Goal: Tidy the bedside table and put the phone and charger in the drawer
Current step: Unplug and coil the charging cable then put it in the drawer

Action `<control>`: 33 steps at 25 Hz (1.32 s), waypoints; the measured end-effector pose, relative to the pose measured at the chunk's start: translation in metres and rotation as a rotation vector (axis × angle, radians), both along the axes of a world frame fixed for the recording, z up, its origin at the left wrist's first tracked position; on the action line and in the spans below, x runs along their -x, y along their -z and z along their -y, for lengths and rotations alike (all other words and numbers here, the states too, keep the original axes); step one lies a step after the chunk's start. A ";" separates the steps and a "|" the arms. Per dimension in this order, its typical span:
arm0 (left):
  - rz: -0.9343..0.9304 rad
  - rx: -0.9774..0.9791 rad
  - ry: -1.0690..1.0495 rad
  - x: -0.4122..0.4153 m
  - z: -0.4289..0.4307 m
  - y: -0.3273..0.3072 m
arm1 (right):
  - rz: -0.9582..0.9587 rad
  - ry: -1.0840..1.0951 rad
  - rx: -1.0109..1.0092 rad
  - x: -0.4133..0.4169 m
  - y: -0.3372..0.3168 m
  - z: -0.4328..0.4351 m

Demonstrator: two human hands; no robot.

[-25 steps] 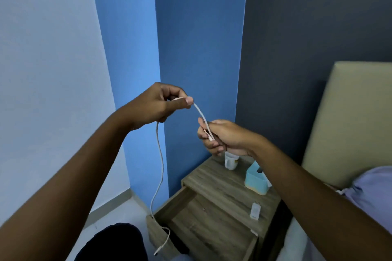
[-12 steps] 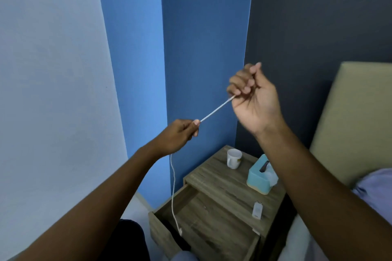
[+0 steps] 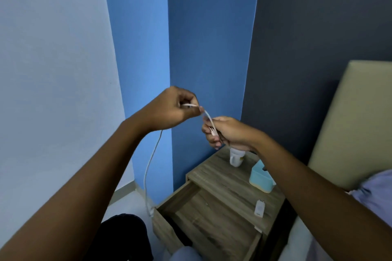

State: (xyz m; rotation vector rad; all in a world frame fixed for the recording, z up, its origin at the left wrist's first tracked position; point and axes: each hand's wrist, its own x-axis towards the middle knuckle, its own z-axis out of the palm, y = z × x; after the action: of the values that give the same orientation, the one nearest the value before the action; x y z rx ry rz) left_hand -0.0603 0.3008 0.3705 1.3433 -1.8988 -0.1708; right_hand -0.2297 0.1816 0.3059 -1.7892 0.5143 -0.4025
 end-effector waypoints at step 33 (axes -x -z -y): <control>-0.081 0.044 0.020 -0.014 -0.017 -0.014 | 0.538 0.259 -0.448 0.008 -0.018 -0.003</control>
State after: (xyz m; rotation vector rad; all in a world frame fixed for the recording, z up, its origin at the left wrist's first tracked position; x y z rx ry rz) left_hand -0.0458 0.3182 0.3845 1.2703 -1.8383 -0.1900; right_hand -0.2373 0.1849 0.3238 -1.1232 0.4095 -0.8474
